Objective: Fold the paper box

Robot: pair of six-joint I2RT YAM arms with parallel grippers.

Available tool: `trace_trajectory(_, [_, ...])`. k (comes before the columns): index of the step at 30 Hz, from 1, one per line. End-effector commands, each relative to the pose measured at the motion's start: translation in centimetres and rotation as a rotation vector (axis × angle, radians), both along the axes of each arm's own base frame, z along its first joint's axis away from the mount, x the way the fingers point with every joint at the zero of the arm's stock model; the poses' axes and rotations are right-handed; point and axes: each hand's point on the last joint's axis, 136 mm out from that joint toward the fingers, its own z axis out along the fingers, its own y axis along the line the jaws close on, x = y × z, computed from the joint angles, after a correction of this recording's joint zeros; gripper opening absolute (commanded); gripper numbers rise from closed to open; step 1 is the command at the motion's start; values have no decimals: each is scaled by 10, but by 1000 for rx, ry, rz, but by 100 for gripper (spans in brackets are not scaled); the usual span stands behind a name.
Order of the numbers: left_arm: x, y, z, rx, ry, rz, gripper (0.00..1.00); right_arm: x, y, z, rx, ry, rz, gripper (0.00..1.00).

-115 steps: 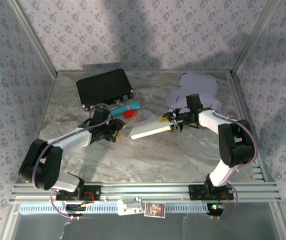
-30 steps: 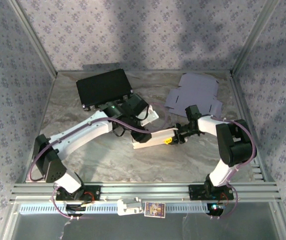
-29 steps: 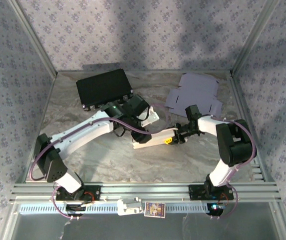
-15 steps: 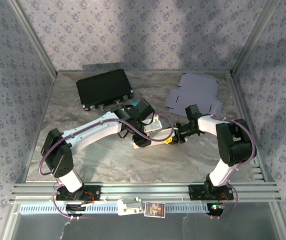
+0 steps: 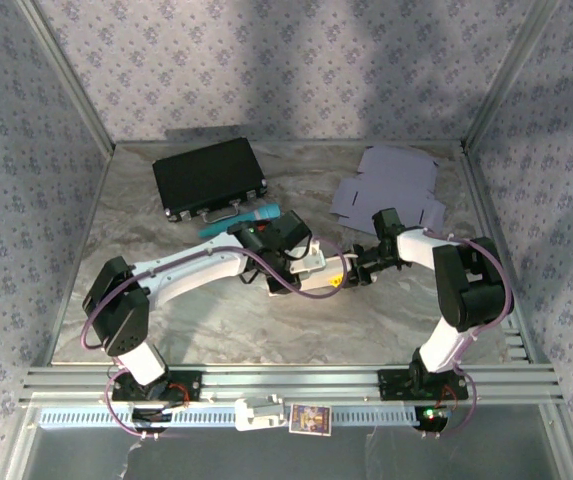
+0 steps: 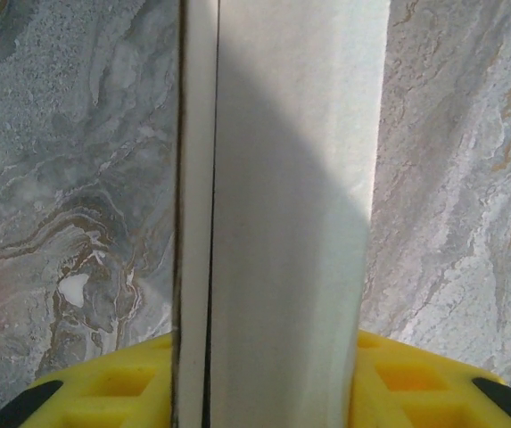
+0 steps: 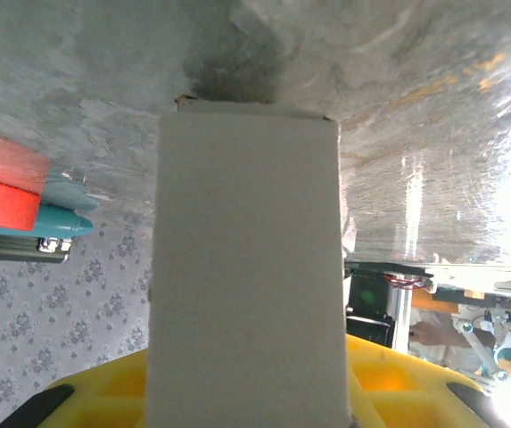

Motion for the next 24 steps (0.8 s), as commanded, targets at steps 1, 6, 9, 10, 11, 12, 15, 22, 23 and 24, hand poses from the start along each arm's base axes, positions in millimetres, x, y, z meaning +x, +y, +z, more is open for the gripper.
trace_trajectory(1, [-1, 0, 8, -16, -29, -9, 38, -1, -8, -7, -51, 30, -12, 36])
trace_trajectory(6, [-1, 1, 9, -15, -30, -10, 33, 1, -11, -3, -59, 14, -9, 43])
trace_trajectory(9, [-1, 0, 11, -18, -32, -12, 32, 4, -16, 2, -72, -15, 1, 51])
trace_trajectory(10, [-1, 0, 11, -20, -31, -13, 32, 5, -19, 4, -84, -30, 10, 56])
trace_trajectory(11, [-1, 0, 11, -19, -30, -12, 32, 8, -21, 9, -92, -53, 22, 59])
trace_trajectory(12, [-1, 0, 11, -19, -29, -14, 32, 7, -25, 13, -109, -67, 38, 63])
trace_trajectory(15, [-1, 2, 13, -14, -38, -18, 32, 12, -41, 33, -187, -171, 102, 70])
trace_trajectory(22, [-3, 13, 14, 14, -47, -29, 32, 15, -105, 82, -490, -521, 230, 69])
trace_trajectory(23, [-3, 15, 15, 15, -48, -29, 32, 17, -112, 90, -538, -593, 260, 66])
trace_trajectory(24, [-4, 18, 16, 17, -49, -32, 32, 22, -117, 101, -588, -690, 293, 61])
